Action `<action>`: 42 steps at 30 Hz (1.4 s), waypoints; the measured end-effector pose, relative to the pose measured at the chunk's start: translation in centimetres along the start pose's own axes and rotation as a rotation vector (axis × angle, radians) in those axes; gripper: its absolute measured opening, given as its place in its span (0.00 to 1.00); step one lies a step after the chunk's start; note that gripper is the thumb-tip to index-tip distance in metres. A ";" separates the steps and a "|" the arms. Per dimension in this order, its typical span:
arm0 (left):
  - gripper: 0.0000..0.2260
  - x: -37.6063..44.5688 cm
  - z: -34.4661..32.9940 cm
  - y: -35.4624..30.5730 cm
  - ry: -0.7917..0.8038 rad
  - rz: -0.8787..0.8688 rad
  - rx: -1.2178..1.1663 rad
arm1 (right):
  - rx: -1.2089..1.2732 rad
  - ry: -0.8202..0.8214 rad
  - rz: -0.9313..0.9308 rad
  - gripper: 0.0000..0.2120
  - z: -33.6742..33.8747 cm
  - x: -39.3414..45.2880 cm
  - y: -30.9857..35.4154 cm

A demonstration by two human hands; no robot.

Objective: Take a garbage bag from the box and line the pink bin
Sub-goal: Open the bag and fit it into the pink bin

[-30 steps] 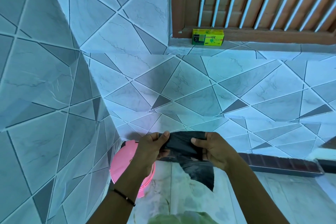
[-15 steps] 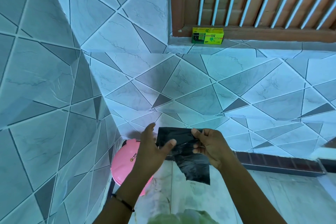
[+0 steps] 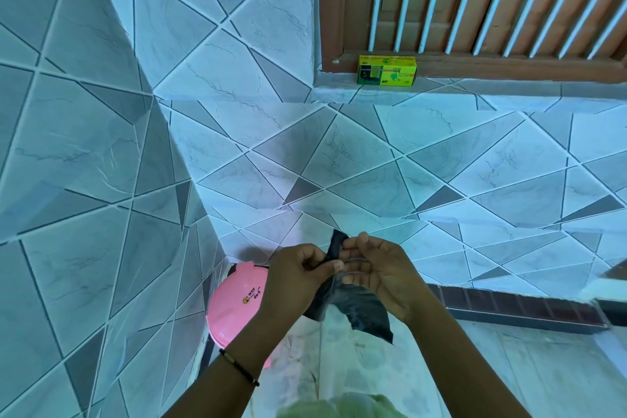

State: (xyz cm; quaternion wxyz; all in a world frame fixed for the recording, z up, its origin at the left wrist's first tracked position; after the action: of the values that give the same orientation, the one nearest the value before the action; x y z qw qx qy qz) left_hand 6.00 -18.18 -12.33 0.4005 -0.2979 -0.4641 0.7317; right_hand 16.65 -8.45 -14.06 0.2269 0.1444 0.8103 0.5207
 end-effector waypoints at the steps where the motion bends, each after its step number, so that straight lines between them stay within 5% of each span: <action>1: 0.17 0.1 0.0 -0.1 0.001 0.014 -0.023 | -0.040 0.021 0.003 0.14 -0.1 -0.1 0.2; 5: 0.16 0.4 -0.3 -0.1 0.049 0.022 -0.033 | -0.279 0.019 0.004 0.08 -0.6 -0.3 0.6; 8: 0.07 0.2 -1.0 0.0 0.157 0.039 -0.120 | -0.262 -0.063 0.039 0.01 0.1 -0.3 0.6; 13: 0.04 -0.1 -0.4 0.8 0.103 0.138 -0.357 | -0.221 -0.046 0.031 0.02 0.2 -0.6 0.5; 23: 0.12 -0.4 0.2 1.4 0.009 0.166 -0.483 | -0.237 0.062 0.003 0.04 -0.9 -1.0 0.7; 34: 0.09 -0.3 -0.4 1.0 0.109 0.074 -0.216 | -0.341 -0.062 -0.066 0.05 -1.1 -0.8 0.3; 39: 0.05 -0.3 2.2 2.0 -0.076 0.091 -0.420 | -0.388 -0.221 -0.054 0.06 1.6 -1.0 0.9; 42: 0.10 -0.2 4.6 3.1 -0.192 0.111 -0.375 | -0.335 -0.295 -0.025 0.07 3.1 -1.2 1.4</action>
State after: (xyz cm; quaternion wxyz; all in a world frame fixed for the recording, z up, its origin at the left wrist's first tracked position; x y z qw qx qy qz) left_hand 1.42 -21.16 -13.38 0.2512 -0.3213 -0.6111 0.6784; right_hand 19.30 -6.00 -13.61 0.3703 0.1692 0.6723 0.6183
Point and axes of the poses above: each hand's wrist, its own x-axis towards the middle knuckle, its own z-axis out of the back of the hand, y = z × x, the point moved 7 cm from there along x, towards the middle knuckle, and after that the axes turned 12 degrees about y, right-handed, at the moved point
